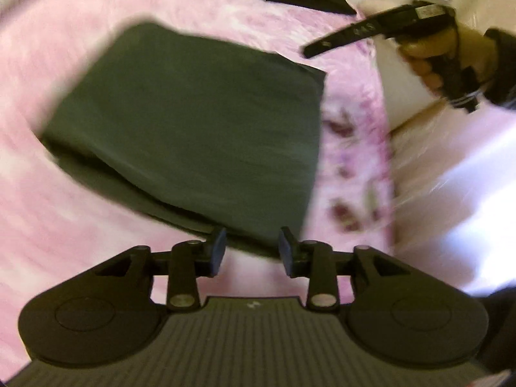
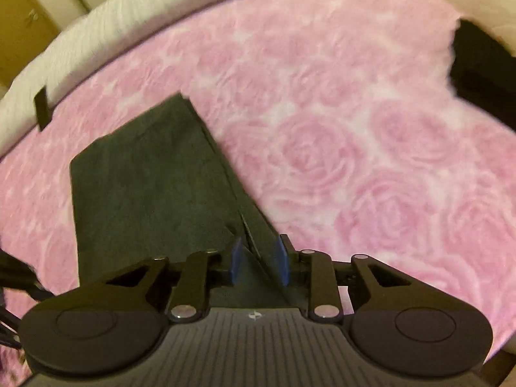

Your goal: Fold clothes

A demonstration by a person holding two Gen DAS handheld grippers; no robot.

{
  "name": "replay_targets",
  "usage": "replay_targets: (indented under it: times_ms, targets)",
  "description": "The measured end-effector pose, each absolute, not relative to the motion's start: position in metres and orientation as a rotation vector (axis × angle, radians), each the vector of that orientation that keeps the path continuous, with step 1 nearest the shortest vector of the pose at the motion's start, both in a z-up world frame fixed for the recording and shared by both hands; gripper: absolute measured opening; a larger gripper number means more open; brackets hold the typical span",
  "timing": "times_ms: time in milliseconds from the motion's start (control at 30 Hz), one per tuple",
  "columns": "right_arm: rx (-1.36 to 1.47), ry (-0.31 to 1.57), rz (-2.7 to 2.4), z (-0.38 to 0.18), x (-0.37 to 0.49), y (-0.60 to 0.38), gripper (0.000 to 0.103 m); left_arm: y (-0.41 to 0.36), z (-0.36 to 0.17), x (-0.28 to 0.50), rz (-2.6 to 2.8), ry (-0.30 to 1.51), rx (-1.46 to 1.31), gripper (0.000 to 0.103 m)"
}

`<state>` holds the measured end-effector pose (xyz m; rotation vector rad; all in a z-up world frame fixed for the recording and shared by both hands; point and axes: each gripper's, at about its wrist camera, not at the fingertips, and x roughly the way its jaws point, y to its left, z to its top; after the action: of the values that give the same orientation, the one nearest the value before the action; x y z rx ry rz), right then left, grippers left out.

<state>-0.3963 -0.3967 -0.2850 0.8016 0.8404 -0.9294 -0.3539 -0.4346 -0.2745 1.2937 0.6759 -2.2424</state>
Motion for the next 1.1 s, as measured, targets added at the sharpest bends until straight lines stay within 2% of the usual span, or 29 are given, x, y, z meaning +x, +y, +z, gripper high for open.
replay_targets:
  times_ms: [33,100,200,300,400,500,533,667,700,767,800,833,1000,1100]
  targets:
    - [0.769,0.817,-0.965,-0.281,-0.394,-0.383,0.033,-0.437,-0.27,-0.345,-2.23,0.562,1.31,0.047]
    - [0.73,0.774,-0.985,-0.275,-0.389,-0.355,0.035,-0.448,-0.264,-0.334,-2.21,0.278,1.336,0.056]
    - [0.792,0.725,-0.964,-0.279,-0.375,-0.313,0.04,-0.466,-0.268,-0.33,-2.247,-0.008,1.355,0.056]
    - [0.909,0.694,-0.923,-0.296,-0.364,-0.285,0.039,-0.492,-0.281,-0.336,-2.325,-0.054,1.362,0.055]
    - [1.039,0.637,-0.966,-0.316,-0.366,-0.269,0.039,-0.524,-0.315,-0.332,-2.283,0.047,1.426,0.052]
    - [1.065,0.613,-1.009,-0.338,-0.366,-0.262,0.039,-0.541,-0.351,-0.328,-2.259,0.105,1.456,0.055]
    - [1.064,0.613,-1.021,-0.345,-0.365,-0.26,0.04,-0.542,-0.356,-0.327,-2.257,0.121,1.448,0.058]
    - [1.101,0.608,-1.047,-0.36,-0.363,-0.259,0.043,-0.543,-0.341,-0.319,-2.244,0.156,1.434,0.057]
    - [1.121,0.583,-1.064,-0.357,-0.365,-0.258,0.045,-0.541,-0.333,-0.316,-2.249,0.129,1.421,0.056]
    - [1.155,0.522,-1.088,-0.351,-0.37,-0.254,0.055,-0.536,-0.318,-0.309,-2.259,0.067,1.397,0.054]
    - [1.167,0.49,-1.101,-0.348,-0.373,-0.25,0.064,-0.532,-0.313,-0.303,-2.263,0.023,1.391,0.054]
    - [1.178,0.462,-1.111,-0.346,-0.374,-0.247,0.067,-0.525,-0.312,-0.299,-2.268,-0.058,1.406,0.054]
    - [1.272,0.316,-1.126,-0.369,-0.374,-0.251,0.067,-0.478,-0.331,-0.289,-2.31,-0.561,1.545,0.058]
    - [1.355,0.248,-1.144,-0.392,-0.375,-0.261,0.067,-0.459,-0.353,-0.288,-2.297,-0.745,1.577,0.066]
